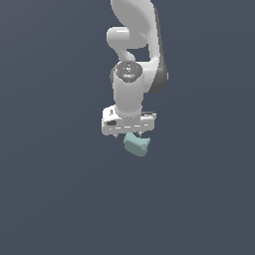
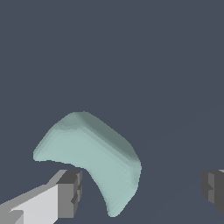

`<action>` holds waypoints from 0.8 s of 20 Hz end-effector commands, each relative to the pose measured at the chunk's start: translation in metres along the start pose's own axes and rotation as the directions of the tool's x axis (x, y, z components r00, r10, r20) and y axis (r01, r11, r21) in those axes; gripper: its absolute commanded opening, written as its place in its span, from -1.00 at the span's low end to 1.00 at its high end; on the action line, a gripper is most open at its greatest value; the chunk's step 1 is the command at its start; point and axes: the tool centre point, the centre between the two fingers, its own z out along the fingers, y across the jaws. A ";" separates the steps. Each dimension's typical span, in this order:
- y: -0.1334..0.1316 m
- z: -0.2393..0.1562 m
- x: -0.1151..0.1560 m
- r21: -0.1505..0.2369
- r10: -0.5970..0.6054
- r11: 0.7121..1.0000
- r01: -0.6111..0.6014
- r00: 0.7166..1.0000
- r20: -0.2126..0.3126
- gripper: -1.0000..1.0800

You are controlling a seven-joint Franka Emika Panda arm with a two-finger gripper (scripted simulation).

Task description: Pick up the object and move it to a goal position.

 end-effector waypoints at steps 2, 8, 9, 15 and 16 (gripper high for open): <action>-0.003 0.001 -0.001 0.000 -0.061 0.998 0.061 0.998 -0.001 0.92; -0.009 0.005 -0.002 -0.001 -0.206 0.979 0.206 0.979 -0.003 0.92; -0.011 0.005 -0.002 -0.002 -0.234 0.972 0.234 0.972 -0.003 0.92; -0.019 0.009 -0.004 -0.004 -0.402 0.916 0.402 0.916 -0.006 0.92; -0.020 0.009 -0.004 -0.004 -0.429 0.904 0.429 0.903 -0.007 0.92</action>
